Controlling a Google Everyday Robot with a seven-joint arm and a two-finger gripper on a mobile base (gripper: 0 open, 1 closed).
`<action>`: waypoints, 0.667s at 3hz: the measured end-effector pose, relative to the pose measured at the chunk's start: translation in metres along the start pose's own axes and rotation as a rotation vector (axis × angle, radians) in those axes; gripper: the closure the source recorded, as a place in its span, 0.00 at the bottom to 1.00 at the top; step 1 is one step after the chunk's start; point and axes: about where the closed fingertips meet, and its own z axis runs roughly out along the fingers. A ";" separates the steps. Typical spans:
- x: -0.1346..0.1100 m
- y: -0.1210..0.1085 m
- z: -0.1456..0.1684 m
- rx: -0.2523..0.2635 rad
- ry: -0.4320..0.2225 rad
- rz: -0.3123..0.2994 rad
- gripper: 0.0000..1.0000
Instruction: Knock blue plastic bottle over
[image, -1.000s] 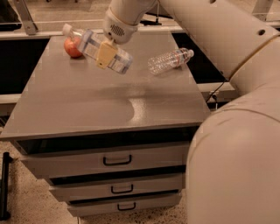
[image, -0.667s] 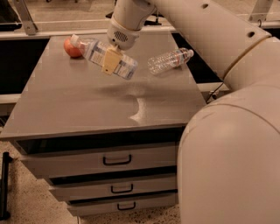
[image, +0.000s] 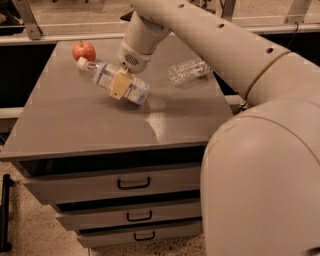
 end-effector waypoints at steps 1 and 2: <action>-0.006 0.000 0.010 -0.004 -0.019 0.001 0.35; -0.006 0.000 0.010 -0.004 -0.019 0.001 0.13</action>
Offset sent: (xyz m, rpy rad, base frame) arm 0.0001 0.0319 -0.0061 0.1179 -0.0454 -0.0359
